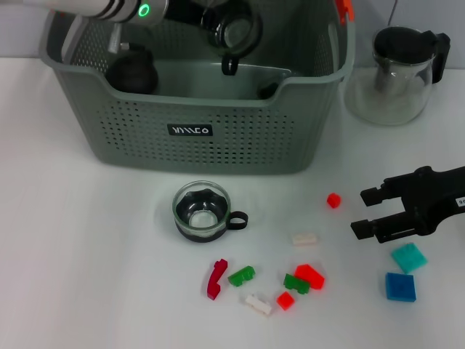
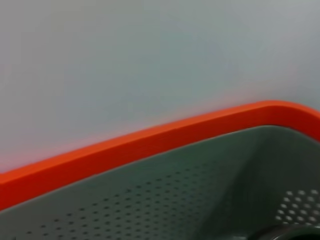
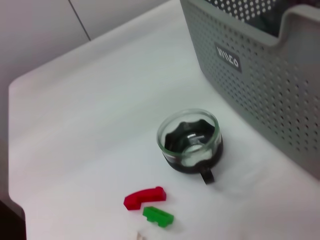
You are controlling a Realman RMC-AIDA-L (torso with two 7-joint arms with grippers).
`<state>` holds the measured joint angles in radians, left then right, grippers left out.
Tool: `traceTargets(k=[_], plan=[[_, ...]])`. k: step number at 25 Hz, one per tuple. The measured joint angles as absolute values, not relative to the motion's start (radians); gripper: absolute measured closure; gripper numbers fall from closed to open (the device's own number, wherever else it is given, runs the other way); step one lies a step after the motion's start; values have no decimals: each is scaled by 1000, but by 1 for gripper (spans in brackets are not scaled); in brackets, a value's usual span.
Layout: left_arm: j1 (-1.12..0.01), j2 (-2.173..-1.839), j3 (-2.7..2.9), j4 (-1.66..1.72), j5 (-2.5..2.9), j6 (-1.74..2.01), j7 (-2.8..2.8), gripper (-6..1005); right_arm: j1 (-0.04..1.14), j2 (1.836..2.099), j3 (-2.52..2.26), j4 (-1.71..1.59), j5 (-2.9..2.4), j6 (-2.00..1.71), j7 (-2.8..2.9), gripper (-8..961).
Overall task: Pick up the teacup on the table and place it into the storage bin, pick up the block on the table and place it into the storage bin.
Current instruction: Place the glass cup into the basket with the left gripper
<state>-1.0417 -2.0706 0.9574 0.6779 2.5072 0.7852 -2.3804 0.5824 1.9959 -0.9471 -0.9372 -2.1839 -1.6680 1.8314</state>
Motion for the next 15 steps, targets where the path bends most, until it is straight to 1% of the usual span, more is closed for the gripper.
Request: traceTargets(k=[6,15], plan=[[-1046,-2073,962,612,2512,679,-2381,948,592,2005,-945,-937,-2218,-1661,1835,174],[-1044,-2081,1001,603,2516,645,-2374,945,602,2009,-946,-937,-2219,-1660,1834,174]])
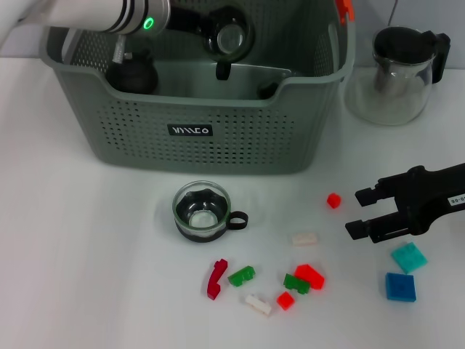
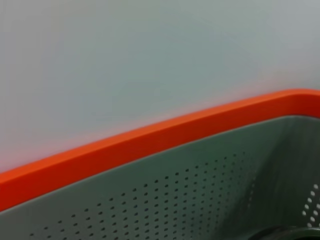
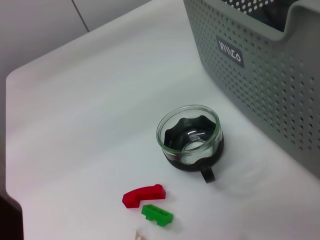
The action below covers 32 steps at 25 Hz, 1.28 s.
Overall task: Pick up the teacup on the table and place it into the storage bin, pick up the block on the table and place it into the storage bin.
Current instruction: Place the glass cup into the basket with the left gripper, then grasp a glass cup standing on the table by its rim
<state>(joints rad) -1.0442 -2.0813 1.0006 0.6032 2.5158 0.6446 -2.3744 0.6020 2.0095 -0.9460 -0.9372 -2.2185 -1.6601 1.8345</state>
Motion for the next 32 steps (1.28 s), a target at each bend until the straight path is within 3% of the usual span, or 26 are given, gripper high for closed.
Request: traceTargets(k=[7,13,24,27,32], plan=[[-1040,-2087,1021,596,2541,620,-2380,906,601,2010,-945,-936,-2218,-1657,1828,175],[-1026,-2094,1021,602,2542,601,-2379,711,598,2011,-945,-936,-2218,-1653,1826,174],[-998,-2095,1002,714,2535,655,-2389,478,592,2014,-945,-935,-2218,-1649,1815,175],[-961,-2102,990,861,2517,759,-2422,295,592,2014,-945,-933,-2218,-1649,1809,175],[-841,-2124,983,1177,2320,1053,-2379,298,592,2014,-942,-932,-2218,-1649,1800,175]])
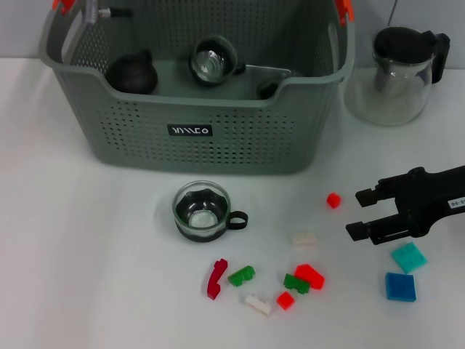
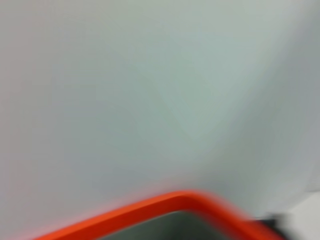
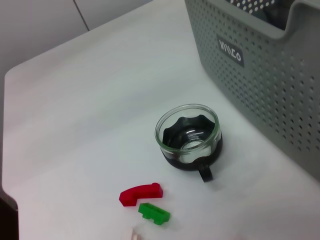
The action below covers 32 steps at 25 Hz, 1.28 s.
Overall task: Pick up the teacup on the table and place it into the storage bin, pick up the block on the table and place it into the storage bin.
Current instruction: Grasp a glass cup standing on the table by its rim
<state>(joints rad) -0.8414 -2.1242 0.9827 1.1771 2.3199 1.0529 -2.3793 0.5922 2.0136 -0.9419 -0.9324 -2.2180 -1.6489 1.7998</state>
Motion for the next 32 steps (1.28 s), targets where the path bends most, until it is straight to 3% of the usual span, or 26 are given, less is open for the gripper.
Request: traceTargets(k=[8,15,32], plan=[[-572,-2175,946,1536,1979,1662,-2038,299,592,2006,-919,-925,-2218,-1647,1791,175],[-469,-2177,975,1483,1993,1875,-1801,298,592,2012,-906,-924,-2218,-1648,1801,176],[-498,-2177,1164,1248,2420,1536,-1612,301,604,2027,-905,-859,-2218,-1632,1818,174]])
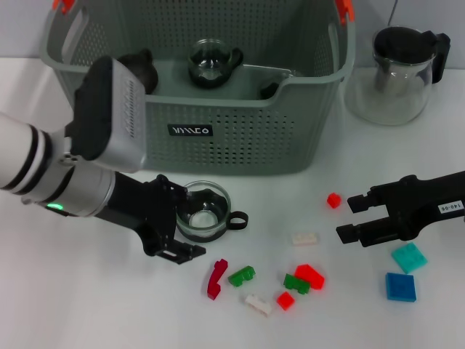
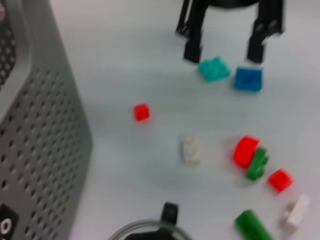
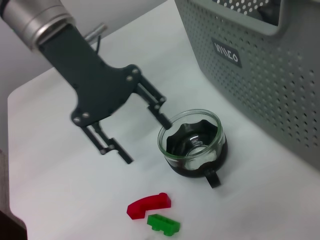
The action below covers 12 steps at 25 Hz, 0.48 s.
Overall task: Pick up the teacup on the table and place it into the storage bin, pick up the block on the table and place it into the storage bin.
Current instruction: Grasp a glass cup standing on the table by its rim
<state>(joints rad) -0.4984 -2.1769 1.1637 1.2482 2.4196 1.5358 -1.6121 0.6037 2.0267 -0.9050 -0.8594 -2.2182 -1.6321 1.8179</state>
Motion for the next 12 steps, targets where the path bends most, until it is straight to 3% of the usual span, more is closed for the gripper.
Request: traceTargets(k=[12], plan=[[-529,-2178,1309,1217,2519,1412,-1628,303,592,2031,-905,-859,-2218,-1630,1834,175]])
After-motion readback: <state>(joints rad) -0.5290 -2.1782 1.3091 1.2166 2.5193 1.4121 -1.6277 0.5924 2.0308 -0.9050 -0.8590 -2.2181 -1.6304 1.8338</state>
